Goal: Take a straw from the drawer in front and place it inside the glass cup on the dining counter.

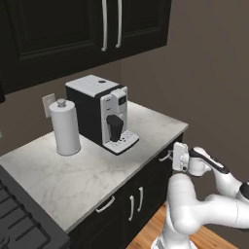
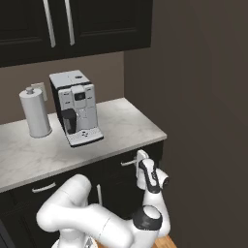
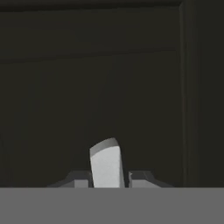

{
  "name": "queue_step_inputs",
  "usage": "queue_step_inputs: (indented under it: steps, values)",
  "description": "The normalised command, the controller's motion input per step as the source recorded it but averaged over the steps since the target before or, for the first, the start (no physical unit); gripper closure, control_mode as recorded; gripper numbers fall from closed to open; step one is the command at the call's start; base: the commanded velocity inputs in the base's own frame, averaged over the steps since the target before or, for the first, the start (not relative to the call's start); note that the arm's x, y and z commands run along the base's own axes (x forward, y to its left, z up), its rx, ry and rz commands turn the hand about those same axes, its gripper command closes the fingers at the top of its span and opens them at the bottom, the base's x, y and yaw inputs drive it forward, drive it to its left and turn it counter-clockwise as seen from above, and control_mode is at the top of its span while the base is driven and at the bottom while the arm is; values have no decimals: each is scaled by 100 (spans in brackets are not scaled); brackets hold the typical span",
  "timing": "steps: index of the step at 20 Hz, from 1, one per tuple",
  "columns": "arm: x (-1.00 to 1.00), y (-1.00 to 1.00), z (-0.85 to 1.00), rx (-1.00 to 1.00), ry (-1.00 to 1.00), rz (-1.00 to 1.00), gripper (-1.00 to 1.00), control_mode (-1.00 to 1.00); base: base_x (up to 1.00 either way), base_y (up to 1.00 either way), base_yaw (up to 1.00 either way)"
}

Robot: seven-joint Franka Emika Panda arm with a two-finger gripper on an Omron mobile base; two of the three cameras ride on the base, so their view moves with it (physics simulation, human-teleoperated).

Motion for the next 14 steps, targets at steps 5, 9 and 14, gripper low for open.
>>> queue_step_inputs:
  steps: [5, 9, 14]
  values:
    - [-39, -96, -8, 9, -1, 3, 100, -100, 0, 0, 0]
    - [-42, -100, -5, 5, -4, 4, 100, -100, 0, 0, 0]
    - [-50, -100, -8, 1, -4, 7, 100, -100, 0, 0, 0]
